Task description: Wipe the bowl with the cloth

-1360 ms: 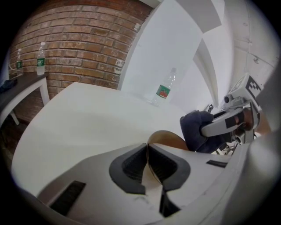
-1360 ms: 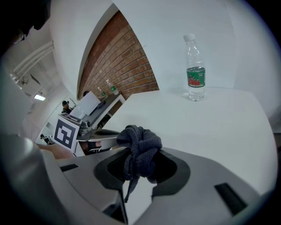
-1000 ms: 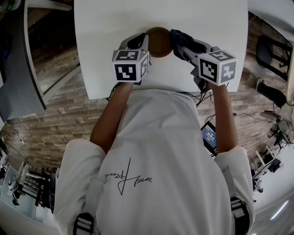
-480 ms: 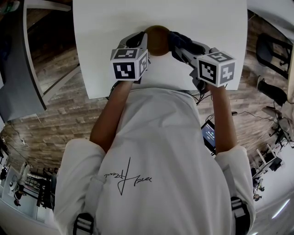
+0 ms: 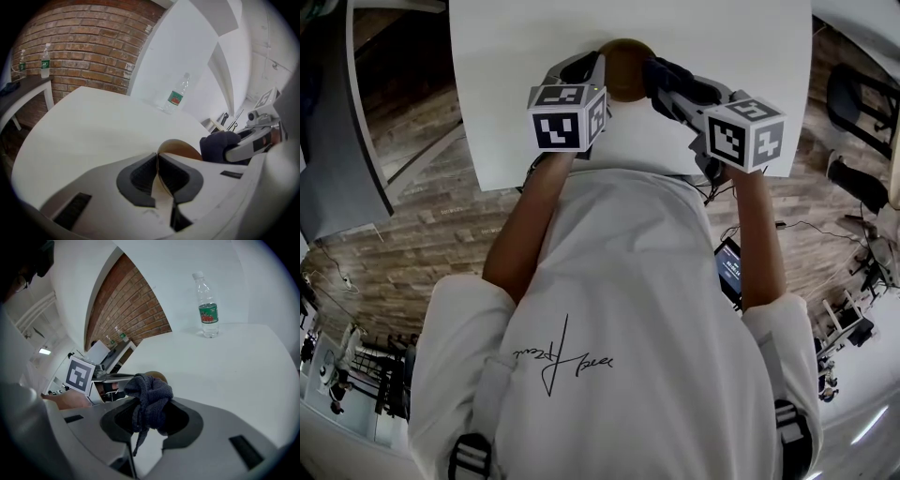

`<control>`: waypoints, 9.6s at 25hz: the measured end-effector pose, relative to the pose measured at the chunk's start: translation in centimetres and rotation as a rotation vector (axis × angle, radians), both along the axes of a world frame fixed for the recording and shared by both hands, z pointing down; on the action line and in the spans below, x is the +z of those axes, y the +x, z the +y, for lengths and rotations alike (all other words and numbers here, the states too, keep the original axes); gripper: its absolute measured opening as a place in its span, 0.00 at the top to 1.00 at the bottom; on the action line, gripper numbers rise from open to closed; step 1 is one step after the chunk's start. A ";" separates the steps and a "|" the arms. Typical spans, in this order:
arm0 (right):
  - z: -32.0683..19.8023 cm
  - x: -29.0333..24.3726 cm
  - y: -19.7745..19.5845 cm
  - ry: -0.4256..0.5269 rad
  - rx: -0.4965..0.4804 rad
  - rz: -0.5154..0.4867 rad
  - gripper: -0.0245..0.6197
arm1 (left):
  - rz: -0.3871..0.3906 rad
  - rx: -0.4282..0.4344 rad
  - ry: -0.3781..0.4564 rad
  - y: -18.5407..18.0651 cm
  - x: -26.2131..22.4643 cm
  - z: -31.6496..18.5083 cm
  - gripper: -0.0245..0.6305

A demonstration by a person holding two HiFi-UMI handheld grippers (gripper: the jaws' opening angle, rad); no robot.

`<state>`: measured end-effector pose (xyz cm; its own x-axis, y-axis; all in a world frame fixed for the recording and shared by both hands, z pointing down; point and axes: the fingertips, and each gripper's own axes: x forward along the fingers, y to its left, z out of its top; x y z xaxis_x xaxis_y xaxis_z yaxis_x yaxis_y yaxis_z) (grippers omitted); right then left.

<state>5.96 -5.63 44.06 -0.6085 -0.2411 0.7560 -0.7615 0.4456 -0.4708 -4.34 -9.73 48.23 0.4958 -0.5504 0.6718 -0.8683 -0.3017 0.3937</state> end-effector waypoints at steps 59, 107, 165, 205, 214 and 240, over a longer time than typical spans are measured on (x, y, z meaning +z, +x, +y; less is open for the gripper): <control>2.7 0.5 -5.2 -0.052 -0.082 -0.066 0.80 | 0.018 -0.014 -0.019 0.3 0.1 -0.2 0.95; 1.3 0.9 -0.6 -0.063 -0.098 -0.022 0.80 | 0.020 0.008 -0.019 0.2 0.2 -0.1 0.95; -4.0 0.3 0.5 0.105 -0.068 0.049 0.80 | -0.010 0.034 -0.009 1.5 -0.3 0.2 0.95; -3.7 -3.0 -0.2 0.207 -0.024 0.047 0.80 | 0.113 0.059 0.105 -0.1 -6.7 0.6 0.83; -2.3 -5.8 -0.6 0.270 -0.004 0.013 0.80 | 0.140 0.080 0.180 0.3 -9.6 1.3 0.89; 3.4 -14.4 1.4 0.459 0.121 -0.096 0.80 | 0.203 0.120 0.357 1.0 -18.4 4.0 0.97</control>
